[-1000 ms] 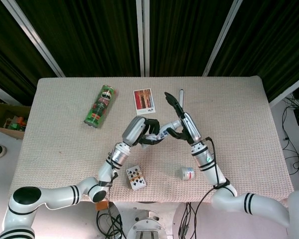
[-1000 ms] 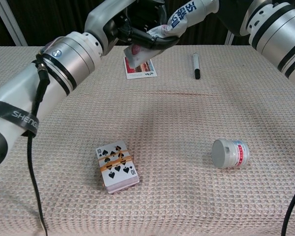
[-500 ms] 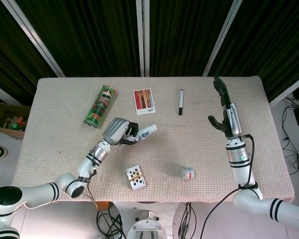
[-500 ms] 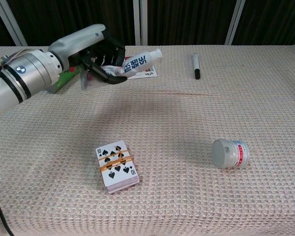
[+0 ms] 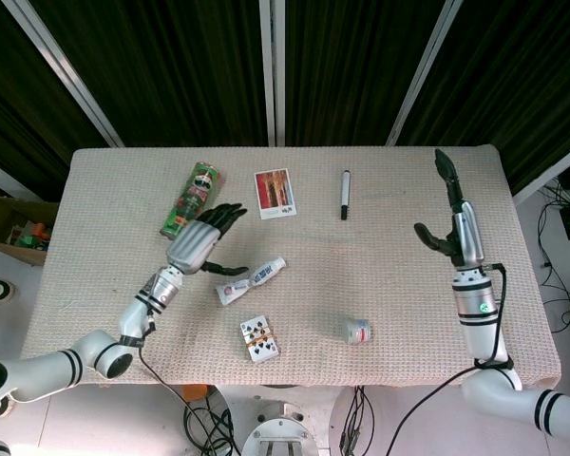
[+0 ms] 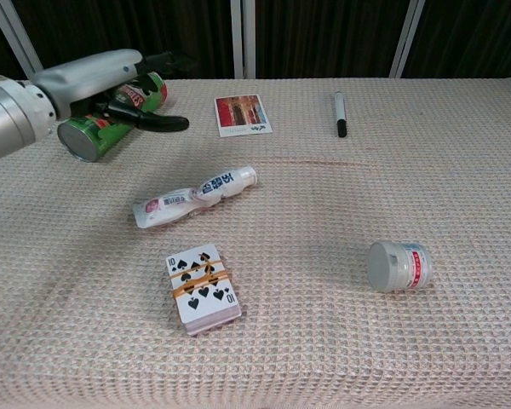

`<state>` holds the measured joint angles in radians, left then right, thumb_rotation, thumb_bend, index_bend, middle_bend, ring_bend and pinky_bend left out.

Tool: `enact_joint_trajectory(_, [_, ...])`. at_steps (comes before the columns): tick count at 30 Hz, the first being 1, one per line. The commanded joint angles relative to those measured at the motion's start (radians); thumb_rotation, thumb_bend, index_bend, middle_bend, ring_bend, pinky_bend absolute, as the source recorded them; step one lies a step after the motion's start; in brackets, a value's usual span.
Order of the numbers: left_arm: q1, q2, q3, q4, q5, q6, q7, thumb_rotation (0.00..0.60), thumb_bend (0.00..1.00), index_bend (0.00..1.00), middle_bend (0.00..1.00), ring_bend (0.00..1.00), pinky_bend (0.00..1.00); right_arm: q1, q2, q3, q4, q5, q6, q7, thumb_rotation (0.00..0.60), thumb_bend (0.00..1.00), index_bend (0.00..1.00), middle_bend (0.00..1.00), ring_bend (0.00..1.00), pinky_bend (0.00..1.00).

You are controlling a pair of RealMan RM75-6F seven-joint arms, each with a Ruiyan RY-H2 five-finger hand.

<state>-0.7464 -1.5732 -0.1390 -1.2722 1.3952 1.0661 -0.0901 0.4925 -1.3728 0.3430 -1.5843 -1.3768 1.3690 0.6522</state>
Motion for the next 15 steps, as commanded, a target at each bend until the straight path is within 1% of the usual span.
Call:
enact_joint_trajectory(1, [0.101, 0.114, 0.009, -0.092, -0.026, 0.116, 0.069, 0.170, 0.00, 0.03, 0.03, 0.05, 0.17, -0.063, 0.046, -0.076, 0.032, 0.000, 0.033, -0.263, 0.196, 0.00, 0.00, 0.00, 0.00, 0.00])
enact_joint_trajectory(4, [0.187, 0.184, 0.030, -0.130, -0.020, 0.216, 0.060, 0.172, 0.00, 0.03, 0.05, 0.05, 0.17, -0.119, 0.066, -0.125, 0.040, 0.024, 0.069, -0.461, 0.193, 0.00, 0.00, 0.00, 0.00, 0.00])
enact_joint_trajectory(7, [0.272, 0.245, 0.063, -0.157, -0.019, 0.284, 0.025, 0.172, 0.00, 0.04, 0.06, 0.05, 0.17, -0.180, 0.083, -0.169, 0.033, 0.054, 0.097, -0.568, 0.192, 0.00, 0.00, 0.00, 0.00, 0.00])
enact_joint_trajectory(10, [0.336, 0.278, 0.100, -0.166, -0.015, 0.322, 0.007, 0.171, 0.00, 0.04, 0.07, 0.05, 0.17, -0.224, 0.098, -0.192, 0.032, 0.082, 0.113, -0.614, 0.191, 0.00, 0.00, 0.00, 0.00, 0.00])
enact_joint_trajectory(12, [0.377, 0.284, 0.123, -0.160, -0.008, 0.347, -0.002, 0.170, 0.00, 0.04, 0.07, 0.05, 0.17, -0.250, 0.106, -0.202, 0.035, 0.092, 0.123, -0.622, 0.191, 0.00, 0.00, 0.00, 0.00, 0.00])
enact_joint_trajectory(15, [0.419, 0.287, 0.150, -0.156, 0.003, 0.364, -0.016, 0.172, 0.00, 0.05, 0.07, 0.05, 0.17, -0.272, 0.118, -0.213, 0.034, 0.117, 0.101, -0.625, 0.192, 0.00, 0.00, 0.00, 0.00, 0.00])
